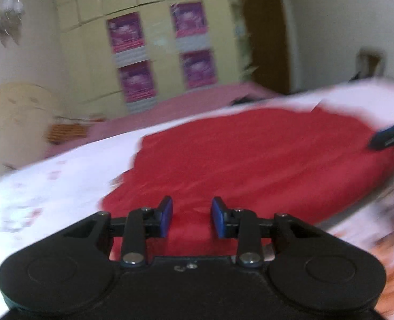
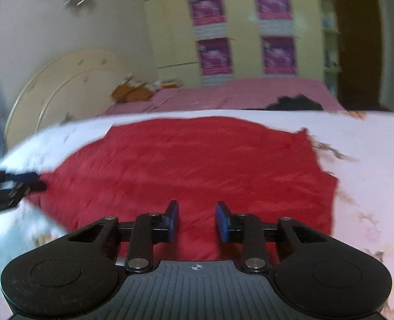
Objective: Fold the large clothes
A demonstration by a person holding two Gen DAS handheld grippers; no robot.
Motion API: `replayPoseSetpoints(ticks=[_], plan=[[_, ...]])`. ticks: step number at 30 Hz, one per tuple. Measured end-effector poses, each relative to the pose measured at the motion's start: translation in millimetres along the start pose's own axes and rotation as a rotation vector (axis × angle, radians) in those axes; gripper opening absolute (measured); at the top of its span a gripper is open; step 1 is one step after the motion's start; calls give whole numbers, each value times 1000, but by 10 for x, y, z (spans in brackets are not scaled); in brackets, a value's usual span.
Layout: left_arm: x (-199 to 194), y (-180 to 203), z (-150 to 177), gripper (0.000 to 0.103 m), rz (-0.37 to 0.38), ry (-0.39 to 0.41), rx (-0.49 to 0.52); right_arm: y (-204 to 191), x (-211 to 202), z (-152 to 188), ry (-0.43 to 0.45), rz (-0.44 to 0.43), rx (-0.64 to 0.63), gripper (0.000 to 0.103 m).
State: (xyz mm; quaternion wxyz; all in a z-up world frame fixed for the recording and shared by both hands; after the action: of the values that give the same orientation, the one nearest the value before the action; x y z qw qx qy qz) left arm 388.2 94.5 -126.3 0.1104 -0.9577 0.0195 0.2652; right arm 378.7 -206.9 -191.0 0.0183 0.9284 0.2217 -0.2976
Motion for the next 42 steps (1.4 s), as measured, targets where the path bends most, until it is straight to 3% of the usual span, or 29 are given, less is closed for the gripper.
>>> replayPoseSetpoints(ticks=[3,8,11,13,15,16,17,21,22,25,27,30,32,36,40,42], plan=[[181,-152,176,34,22,-62,-109,131,246,132,-32,59,19,31],[204,-260,210,35,33,-79,-171,346,352,197,-47,63,78,1],[173,-303,145,35,35,-117,-217,450,300,166,-74,52,165,0],[108,-360,79,43,11,-146,-246,515,90,130,-86,106,171,1],[8,-453,70,94,-59,-129,-277,553,-158,84,-44,150,172,36],[-108,-511,69,96,-87,-97,-305,587,-295,73,-11,169,177,71],[-232,-584,82,92,-75,-67,-351,609,-403,67,11,176,184,78],[-439,-837,273,75,70,-110,-663,765,-717,217,13,140,375,77],[-425,-890,357,72,120,-129,-763,822,-742,278,11,126,458,77],[-301,-998,548,67,171,-161,-976,1052,-748,551,-15,45,803,75],[-192,-1003,650,62,213,-153,-1096,1100,-698,696,-11,-11,963,71],[-6,-1026,661,56,235,-146,-1159,997,-584,699,5,-33,980,68],[115,-1045,666,56,224,-154,-1186,934,-462,685,12,-21,988,56],[328,-1123,646,52,207,-133,-1240,910,-275,663,59,10,1023,56],[483,-1170,581,51,197,-122,-1222,954,-145,614,72,30,1014,56],[544,-1163,528,42,180,-128,-1177,973,-79,555,58,39,981,53]])
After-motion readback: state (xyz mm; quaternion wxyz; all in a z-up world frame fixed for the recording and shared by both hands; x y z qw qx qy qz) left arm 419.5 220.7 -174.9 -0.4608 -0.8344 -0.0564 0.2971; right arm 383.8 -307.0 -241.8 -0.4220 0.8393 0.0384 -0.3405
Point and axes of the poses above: each gripper's, at about its wrist camera, not at the fingertips, and x roughly the way its jaws point, y to its right, z to its underside, the point moved 2 cm from there along x, roughly the way its jaws point, and after that the axes turned 3 degrees about -x, right-handed, at the moved point
